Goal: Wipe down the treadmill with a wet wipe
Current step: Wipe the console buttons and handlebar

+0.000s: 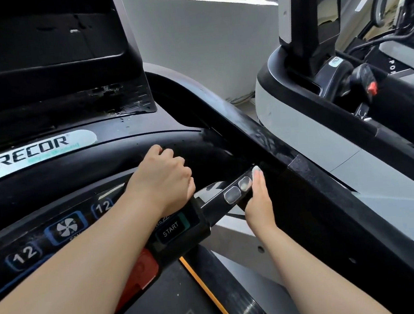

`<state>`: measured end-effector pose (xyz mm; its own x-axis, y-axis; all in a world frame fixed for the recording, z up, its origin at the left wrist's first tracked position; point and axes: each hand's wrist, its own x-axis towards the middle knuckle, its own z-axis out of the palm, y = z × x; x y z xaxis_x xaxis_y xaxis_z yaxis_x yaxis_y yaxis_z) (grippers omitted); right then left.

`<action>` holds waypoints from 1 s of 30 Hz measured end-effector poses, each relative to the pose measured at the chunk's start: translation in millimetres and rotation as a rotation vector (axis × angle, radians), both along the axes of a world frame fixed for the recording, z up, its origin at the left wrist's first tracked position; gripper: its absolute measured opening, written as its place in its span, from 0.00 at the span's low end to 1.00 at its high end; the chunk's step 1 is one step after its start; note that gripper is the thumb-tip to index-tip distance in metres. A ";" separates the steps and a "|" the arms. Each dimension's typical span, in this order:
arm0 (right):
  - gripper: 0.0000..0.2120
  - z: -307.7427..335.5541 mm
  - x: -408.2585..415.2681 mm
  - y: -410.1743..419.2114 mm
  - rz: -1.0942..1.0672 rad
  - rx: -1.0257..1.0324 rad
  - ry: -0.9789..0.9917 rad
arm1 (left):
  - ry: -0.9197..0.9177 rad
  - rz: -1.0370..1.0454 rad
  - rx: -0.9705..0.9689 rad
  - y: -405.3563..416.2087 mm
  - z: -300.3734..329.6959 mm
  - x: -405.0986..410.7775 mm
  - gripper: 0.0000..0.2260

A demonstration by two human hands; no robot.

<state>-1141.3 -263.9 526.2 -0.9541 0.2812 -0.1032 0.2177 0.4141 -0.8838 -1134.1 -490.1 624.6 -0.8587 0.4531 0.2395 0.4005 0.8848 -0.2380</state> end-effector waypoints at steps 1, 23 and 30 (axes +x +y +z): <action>0.32 1.0 3.4 -1.8 -0.007 0.035 0.010 | -0.026 -0.005 -0.007 0.1 -3.1 -0.2 0.22; 0.11 58.4 -70.7 15.5 0.436 0.710 0.022 | -0.405 0.186 0.249 9.2 22.4 -21.3 0.15; 0.16 54.3 -124.8 -8.5 0.361 0.475 0.443 | -0.342 0.196 0.102 -11.6 24.6 -75.8 0.22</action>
